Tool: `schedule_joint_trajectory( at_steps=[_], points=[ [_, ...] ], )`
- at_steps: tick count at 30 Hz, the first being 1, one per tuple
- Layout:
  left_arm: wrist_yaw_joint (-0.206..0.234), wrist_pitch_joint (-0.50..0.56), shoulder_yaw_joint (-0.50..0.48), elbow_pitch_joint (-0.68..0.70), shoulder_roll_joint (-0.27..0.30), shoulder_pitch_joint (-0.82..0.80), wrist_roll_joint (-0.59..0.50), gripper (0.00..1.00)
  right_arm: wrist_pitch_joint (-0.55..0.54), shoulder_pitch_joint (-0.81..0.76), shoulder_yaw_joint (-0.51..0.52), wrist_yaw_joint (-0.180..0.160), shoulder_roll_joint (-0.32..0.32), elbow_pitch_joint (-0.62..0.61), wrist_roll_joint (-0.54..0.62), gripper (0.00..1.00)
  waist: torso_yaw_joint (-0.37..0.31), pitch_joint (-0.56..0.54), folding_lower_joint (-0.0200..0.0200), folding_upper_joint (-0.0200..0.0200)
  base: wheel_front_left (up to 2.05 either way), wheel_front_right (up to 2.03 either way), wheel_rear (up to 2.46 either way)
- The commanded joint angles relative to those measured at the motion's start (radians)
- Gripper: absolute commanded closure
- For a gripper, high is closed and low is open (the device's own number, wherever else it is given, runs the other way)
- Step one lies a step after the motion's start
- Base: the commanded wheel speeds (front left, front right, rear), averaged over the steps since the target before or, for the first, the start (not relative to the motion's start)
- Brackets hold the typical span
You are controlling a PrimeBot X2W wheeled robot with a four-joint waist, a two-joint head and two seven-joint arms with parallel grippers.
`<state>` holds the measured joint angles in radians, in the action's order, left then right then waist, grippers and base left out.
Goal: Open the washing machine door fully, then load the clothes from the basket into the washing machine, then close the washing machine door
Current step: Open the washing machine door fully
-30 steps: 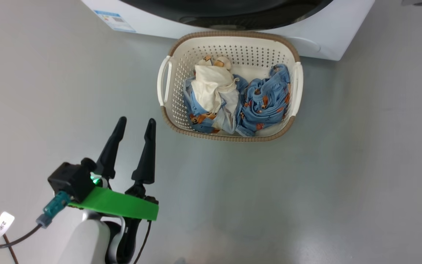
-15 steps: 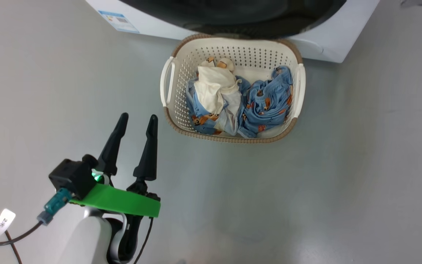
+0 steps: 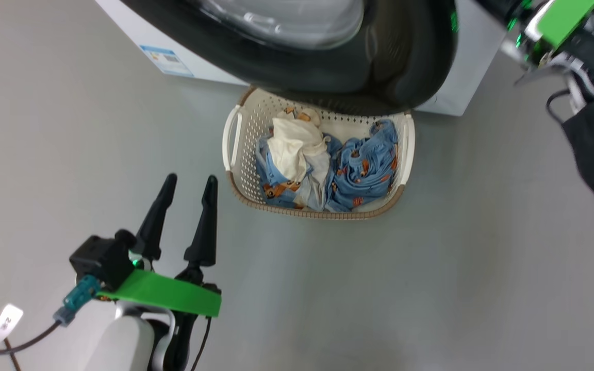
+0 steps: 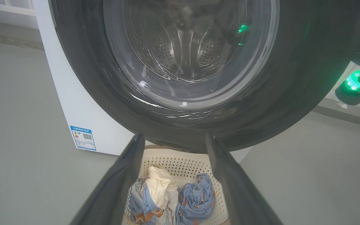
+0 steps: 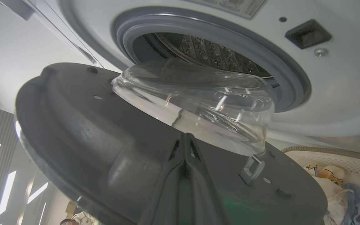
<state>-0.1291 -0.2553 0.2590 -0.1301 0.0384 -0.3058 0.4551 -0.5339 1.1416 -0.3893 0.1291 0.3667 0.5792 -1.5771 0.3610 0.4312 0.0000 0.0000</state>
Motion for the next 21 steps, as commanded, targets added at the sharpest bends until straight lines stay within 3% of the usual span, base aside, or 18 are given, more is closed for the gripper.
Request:
schedule_joint_trajectory(
  at_steps=[1, 21],
  points=[
    [-0.002, -0.006, -0.040, 0.015, 0.033, 0.025, -0.009, 0.00, -0.016, -0.050, -0.024, 0.002, -0.037, -0.039, -0.008, 1.00, -0.009, -0.033, 0.0000, 0.0000, 0.00, 0.00, 0.00],
    [-0.002, -0.006, -0.069, 0.002, 0.047, 0.140, -0.034, 0.00, -0.094, -0.293, -0.094, 0.002, -0.095, -0.168, -0.026, 1.00, -0.026, -0.174, 0.0000, 0.0000, 0.00, 0.00, 0.00]
  ],
)
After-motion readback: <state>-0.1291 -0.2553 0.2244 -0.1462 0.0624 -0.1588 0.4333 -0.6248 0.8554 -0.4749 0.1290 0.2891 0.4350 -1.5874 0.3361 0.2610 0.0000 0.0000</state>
